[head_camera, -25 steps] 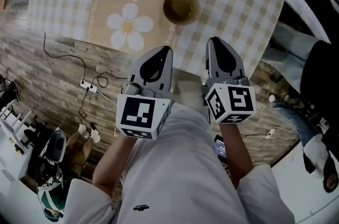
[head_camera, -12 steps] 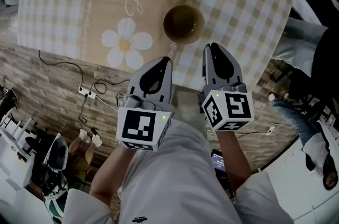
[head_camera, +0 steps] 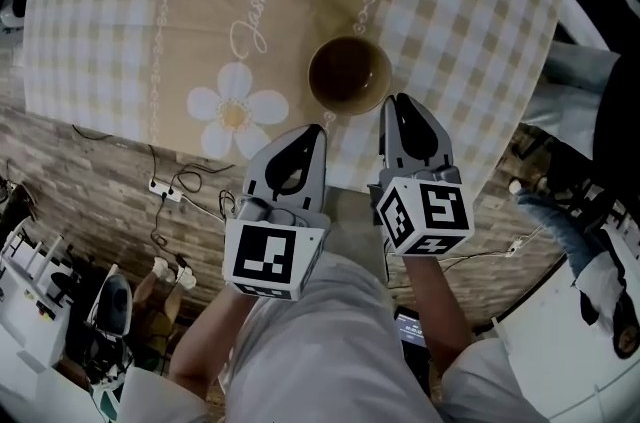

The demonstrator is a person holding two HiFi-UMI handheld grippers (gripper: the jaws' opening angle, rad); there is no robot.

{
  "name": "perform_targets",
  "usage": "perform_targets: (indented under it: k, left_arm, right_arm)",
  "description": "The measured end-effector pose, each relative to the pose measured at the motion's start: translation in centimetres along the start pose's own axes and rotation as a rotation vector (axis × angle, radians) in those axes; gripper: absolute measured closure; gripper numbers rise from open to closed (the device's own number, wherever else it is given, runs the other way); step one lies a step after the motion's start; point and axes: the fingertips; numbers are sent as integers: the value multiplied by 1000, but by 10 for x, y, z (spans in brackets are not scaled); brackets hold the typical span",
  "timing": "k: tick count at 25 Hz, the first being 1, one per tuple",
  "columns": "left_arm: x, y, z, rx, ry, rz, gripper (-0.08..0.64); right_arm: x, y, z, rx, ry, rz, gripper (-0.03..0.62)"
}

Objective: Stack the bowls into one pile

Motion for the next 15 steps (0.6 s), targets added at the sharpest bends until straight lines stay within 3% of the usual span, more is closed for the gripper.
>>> perform_targets:
  k: [9, 15]
  left_arm:
    - [-11, -19, -6, 43, 46, -8, 541]
    - [-15, -24, -2, 29, 43, 0, 541]
  right_arm:
    - [10, -29, 8, -18, -58, 15, 551]
    - [11, -42, 13, -43, -66, 36, 551]
Point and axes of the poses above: the fingertips, and each gripper's own axes: y backward along the fingers, x to its right, z out of its underside, and after that the axes turned 5 degrees about -z, right-handed
